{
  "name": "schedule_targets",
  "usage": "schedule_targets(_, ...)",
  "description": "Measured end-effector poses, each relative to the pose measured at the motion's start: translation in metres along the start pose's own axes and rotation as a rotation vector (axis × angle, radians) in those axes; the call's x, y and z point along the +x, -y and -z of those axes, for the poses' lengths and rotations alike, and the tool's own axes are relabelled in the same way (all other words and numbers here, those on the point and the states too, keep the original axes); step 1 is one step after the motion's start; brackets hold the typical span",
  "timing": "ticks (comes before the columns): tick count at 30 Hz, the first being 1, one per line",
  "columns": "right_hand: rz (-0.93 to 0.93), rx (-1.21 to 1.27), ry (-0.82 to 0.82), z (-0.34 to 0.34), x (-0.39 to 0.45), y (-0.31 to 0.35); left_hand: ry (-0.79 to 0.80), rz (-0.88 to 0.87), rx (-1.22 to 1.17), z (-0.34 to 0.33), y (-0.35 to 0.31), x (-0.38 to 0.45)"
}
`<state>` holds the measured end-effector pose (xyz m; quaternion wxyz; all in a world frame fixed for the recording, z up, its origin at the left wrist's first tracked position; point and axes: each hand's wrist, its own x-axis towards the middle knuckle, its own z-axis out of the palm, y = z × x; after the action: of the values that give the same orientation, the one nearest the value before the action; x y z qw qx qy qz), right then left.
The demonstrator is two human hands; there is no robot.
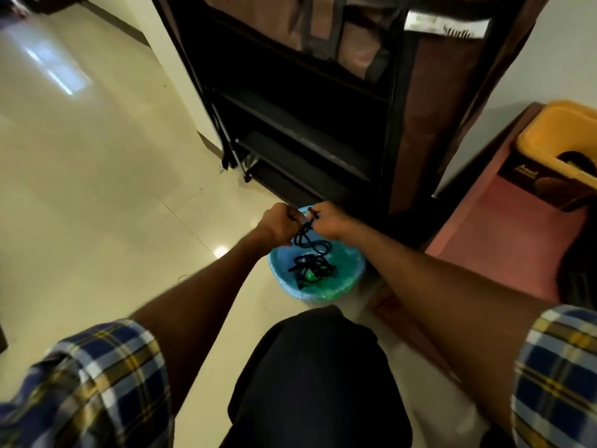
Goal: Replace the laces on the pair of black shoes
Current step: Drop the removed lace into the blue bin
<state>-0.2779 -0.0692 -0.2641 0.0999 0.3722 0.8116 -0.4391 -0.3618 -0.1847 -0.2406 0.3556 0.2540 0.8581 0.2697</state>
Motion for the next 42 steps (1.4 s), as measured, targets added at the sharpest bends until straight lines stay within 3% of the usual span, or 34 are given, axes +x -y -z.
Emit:
schedule_targets(5, 0.03, -0.32, -0.037, 0.008, -0.019, -0.007, -0.009, -0.052, 0.103, -0.006, -0.005, -0.002)
schedule_targets(8, 0.047, -0.255, -0.095, 0.02, -0.038, -0.002, -0.082, -0.094, 0.109, 0.0, -0.016, -0.013)
schedule_targets(11, 0.072, -0.11, -0.199, 0.045, -0.067, 0.004, -0.261, -0.208, 0.148, 0.01, -0.037, -0.036)
schedule_targets(16, 0.194, 0.029, -0.432, 0.103, -0.144, -0.002, -0.513, -0.526, 0.194, 0.019, -0.101, -0.104)
schedule_targets(19, 0.264, 0.026, -0.569, 0.14, -0.201, -0.014, -0.585, -0.678, 0.223, 0.013, -0.149, -0.149)
schedule_targets(26, 0.334, -0.014, -0.881, 0.204, -0.307, -0.058, -0.481, -0.81, 0.163, -0.05, -0.235, -0.214)
schedule_targets(31, 0.225, 0.042, -1.116, 0.228, -0.345, -0.143, -0.247, -0.797, 0.09, -0.138, -0.283, -0.217)
schedule_targets(37, 0.125, 0.039, -1.207, 0.262, -0.314, -0.197, -0.199, -0.768, 0.136, -0.206, -0.298, -0.164)
schedule_targets(42, 0.077, -0.008, -1.176, 0.264, -0.287, -0.195, -0.258, -0.844, 0.4, -0.206, -0.311, -0.113)
